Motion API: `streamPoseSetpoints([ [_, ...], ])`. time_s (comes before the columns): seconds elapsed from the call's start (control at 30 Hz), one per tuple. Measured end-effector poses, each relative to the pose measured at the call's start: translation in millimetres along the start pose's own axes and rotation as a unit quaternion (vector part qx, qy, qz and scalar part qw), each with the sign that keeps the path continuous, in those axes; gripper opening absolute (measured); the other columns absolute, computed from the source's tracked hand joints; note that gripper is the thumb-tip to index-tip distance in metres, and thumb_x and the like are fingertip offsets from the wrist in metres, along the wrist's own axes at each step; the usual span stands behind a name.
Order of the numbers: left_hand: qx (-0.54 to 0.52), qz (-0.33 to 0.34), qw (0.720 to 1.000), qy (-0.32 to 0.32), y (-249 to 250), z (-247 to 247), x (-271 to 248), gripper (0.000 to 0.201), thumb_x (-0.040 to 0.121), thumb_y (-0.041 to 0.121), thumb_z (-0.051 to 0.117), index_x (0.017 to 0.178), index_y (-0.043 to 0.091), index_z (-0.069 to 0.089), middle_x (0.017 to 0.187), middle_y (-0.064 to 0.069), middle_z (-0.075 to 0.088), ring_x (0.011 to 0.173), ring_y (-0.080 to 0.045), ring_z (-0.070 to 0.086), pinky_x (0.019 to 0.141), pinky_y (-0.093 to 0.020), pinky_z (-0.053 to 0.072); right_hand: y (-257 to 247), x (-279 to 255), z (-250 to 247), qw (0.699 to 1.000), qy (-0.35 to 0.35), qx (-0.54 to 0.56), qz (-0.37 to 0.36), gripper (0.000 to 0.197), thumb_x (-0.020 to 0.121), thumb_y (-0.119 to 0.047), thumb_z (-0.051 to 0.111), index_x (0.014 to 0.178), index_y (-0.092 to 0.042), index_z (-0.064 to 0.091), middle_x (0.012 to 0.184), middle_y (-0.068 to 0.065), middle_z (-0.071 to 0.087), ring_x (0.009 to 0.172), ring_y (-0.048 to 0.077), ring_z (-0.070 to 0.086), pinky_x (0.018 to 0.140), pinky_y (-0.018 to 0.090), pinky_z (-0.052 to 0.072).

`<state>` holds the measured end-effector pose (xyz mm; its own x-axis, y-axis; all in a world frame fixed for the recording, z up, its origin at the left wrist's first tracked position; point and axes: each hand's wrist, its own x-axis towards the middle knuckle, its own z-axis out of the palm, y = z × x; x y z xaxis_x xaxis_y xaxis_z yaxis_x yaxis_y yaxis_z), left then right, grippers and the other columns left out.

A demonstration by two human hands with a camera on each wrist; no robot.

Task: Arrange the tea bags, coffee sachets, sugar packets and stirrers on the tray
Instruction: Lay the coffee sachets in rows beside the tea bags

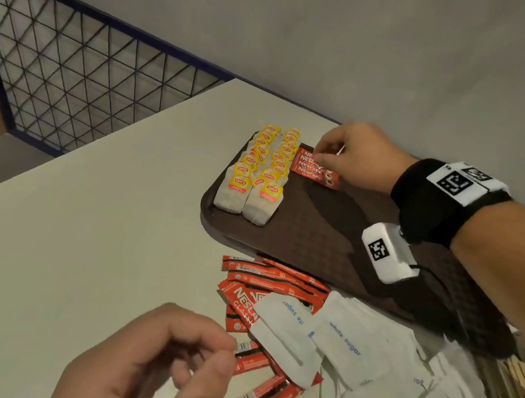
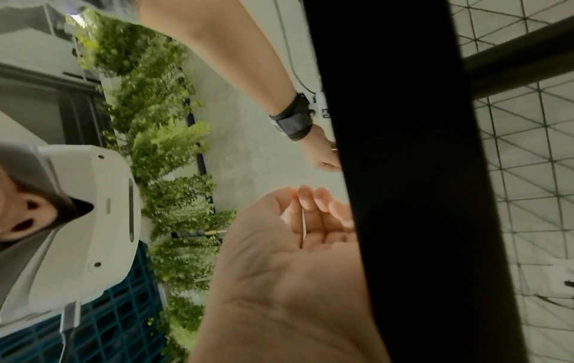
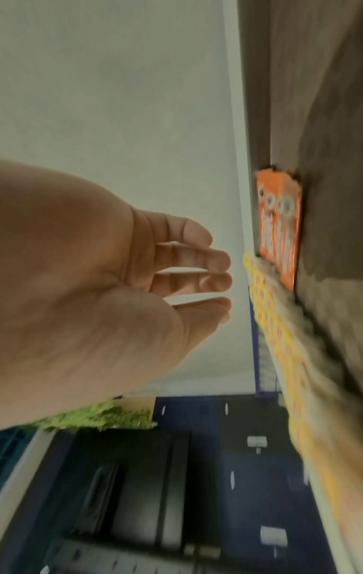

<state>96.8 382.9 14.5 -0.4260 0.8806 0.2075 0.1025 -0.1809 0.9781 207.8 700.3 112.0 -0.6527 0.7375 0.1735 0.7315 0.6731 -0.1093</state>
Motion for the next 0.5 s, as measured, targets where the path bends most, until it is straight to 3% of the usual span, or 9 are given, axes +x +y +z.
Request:
streamPoseSetpoints([
  [0.03, 0.014, 0.032, 0.999, 0.041, -2.0, -1.0, -6.0, 0.016, 0.065, 0.043, 0.070, 0.073, 0.032, 0.077, 0.063, 0.003, 0.068, 0.053, -0.009, 0.058, 0.056, -0.011, 0.046, -10.4, -14.5, -7.7, 1.000, -0.015, 0.005, -0.015, 0.014, 0.094, -0.027, 0.068, 0.099, -0.018, 0.078, 0.091, 0.000, 0.073, 0.076, 0.012, 0.060, 0.067, 0.021, 0.044],
  [0.1, 0.069, 0.028, 0.997, 0.037, 0.8, -3.7, -19.0, 0.028, 0.062, 0.051, 0.067, 0.086, 0.037, 0.075, 0.081, 0.013, 0.071, 0.073, -0.005, 0.066, 0.068, -0.013, 0.053, -38.1, -50.5, -23.2, 0.998, -0.049, 0.009, -0.041, 0.012, 0.093, -0.030, 0.068, 0.095, -0.023, 0.078, 0.085, -0.004, 0.072, 0.072, 0.008, 0.059, 0.063, 0.013, 0.043],
  [0.17, 0.182, 0.054, 0.982, -0.004, 0.3, -3.7, -22.4, 0.037, 0.065, 0.057, 0.064, 0.099, 0.044, 0.069, 0.103, 0.026, 0.066, 0.100, 0.000, 0.063, 0.080, -0.015, 0.049, -65.6, -91.6, -35.3, 0.995, -0.077, 0.038, -0.050, 0.011, 0.092, -0.033, 0.069, 0.094, -0.026, 0.078, 0.085, -0.006, 0.073, 0.076, 0.008, 0.065, 0.071, 0.022, 0.052],
  [0.23, 0.330, 0.073, 0.938, -0.077, 4.1, 0.2, -26.1, 0.050, 0.067, 0.067, 0.061, 0.114, 0.050, 0.059, 0.118, 0.035, 0.053, 0.119, 0.004, 0.047, 0.095, -0.021, 0.039, -87.7, -135.6, -43.4, 0.987, -0.099, 0.116, -0.039, 0.008, 0.091, -0.029, 0.072, 0.092, -0.025, 0.078, 0.082, -0.006, 0.075, 0.075, 0.010, 0.069, 0.072, 0.032, 0.058],
  [0.3, 0.434, 0.072, 0.890, -0.119, 4.5, 5.0, -35.3, 0.058, 0.069, 0.075, 0.055, 0.121, 0.049, 0.055, 0.123, 0.032, 0.048, 0.121, 0.001, 0.041, 0.101, -0.030, 0.036, -103.1, -180.5, -42.3, 0.967, -0.112, 0.230, -0.005, 0.004, 0.090, -0.024, 0.075, 0.090, -0.022, 0.078, 0.077, -0.002, 0.074, 0.065, 0.011, 0.068, 0.062, 0.029, 0.057],
  [0.37, 0.487, 0.073, 0.862, -0.122, 4.3, 6.7, -38.2, 0.054, 0.074, 0.075, 0.053, 0.116, 0.043, 0.061, 0.119, 0.023, 0.055, 0.116, -0.009, 0.048, 0.098, -0.037, 0.040, -115.9, -224.4, -30.1, 0.933, -0.116, 0.340, 0.038, 0.002, 0.090, -0.019, 0.076, 0.089, -0.019, 0.077, 0.072, 0.005, 0.072, 0.057, 0.012, 0.065, 0.053, 0.028, 0.054],
  [0.43, 0.501, 0.092, 0.855, -0.096, 4.8, 5.4, -39.3, 0.041, 0.079, 0.065, 0.054, 0.105, 0.036, 0.069, 0.107, 0.016, 0.061, 0.103, -0.015, 0.053, 0.088, -0.039, 0.045, -125.1, -262.4, -8.2, 0.904, -0.100, 0.409, 0.073, 0.005, 0.090, -0.013, 0.074, 0.087, -0.016, 0.077, 0.064, 0.002, 0.067, 0.051, 0.008, 0.059, 0.049, 0.028, 0.048],
  [0.5, 0.506, 0.120, 0.851, -0.076, 5.1, 4.7, -42.2, 0.031, 0.083, 0.053, 0.055, 0.096, 0.031, 0.072, 0.096, 0.012, 0.063, 0.092, -0.016, 0.054, 0.081, -0.040, 0.047, -132.1, -291.1, 14.1, 0.893, -0.075, 0.432, 0.098, 0.009, 0.091, -0.012, 0.072, 0.086, -0.019, 0.076, 0.061, -0.006, 0.062, 0.050, 0.002, 0.053, 0.052, 0.024, 0.044],
])
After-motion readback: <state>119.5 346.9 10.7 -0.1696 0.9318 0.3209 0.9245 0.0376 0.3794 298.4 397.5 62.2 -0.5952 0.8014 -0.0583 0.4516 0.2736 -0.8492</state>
